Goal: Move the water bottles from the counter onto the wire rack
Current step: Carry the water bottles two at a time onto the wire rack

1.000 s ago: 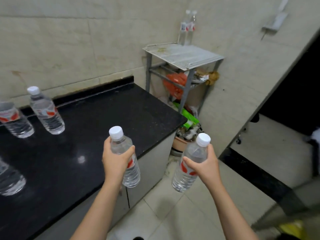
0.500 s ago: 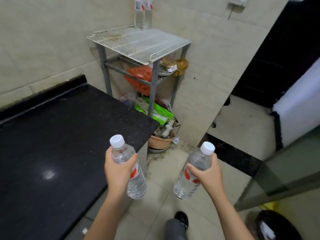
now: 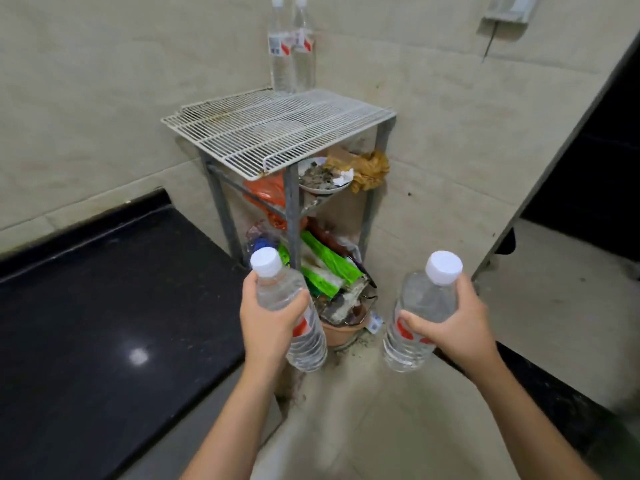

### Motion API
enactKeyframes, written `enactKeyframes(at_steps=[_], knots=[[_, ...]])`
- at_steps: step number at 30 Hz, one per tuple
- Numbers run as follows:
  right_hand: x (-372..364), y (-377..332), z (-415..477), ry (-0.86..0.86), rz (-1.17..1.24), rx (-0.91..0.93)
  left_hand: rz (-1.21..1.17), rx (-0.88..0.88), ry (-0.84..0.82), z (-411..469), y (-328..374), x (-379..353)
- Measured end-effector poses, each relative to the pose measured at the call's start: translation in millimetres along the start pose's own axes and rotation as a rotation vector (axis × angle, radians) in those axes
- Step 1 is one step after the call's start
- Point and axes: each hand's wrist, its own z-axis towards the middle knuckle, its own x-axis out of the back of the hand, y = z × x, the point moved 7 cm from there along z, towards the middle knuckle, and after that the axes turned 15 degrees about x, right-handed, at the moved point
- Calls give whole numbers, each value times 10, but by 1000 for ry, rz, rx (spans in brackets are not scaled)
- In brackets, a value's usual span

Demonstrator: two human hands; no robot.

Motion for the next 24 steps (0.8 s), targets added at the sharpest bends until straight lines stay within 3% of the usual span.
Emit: enactKeyframes(at_steps=[5,14,24], knots=[[25,-76,638,-105,-71,157,18,-73,-8,206,306,-367],[-111,-32,1872,-49,209,286,-126,-197,-5,1009,1048,-877],[-8,59,3393,193,108,433,-335,-424,-88,2291,2183,-1564]])
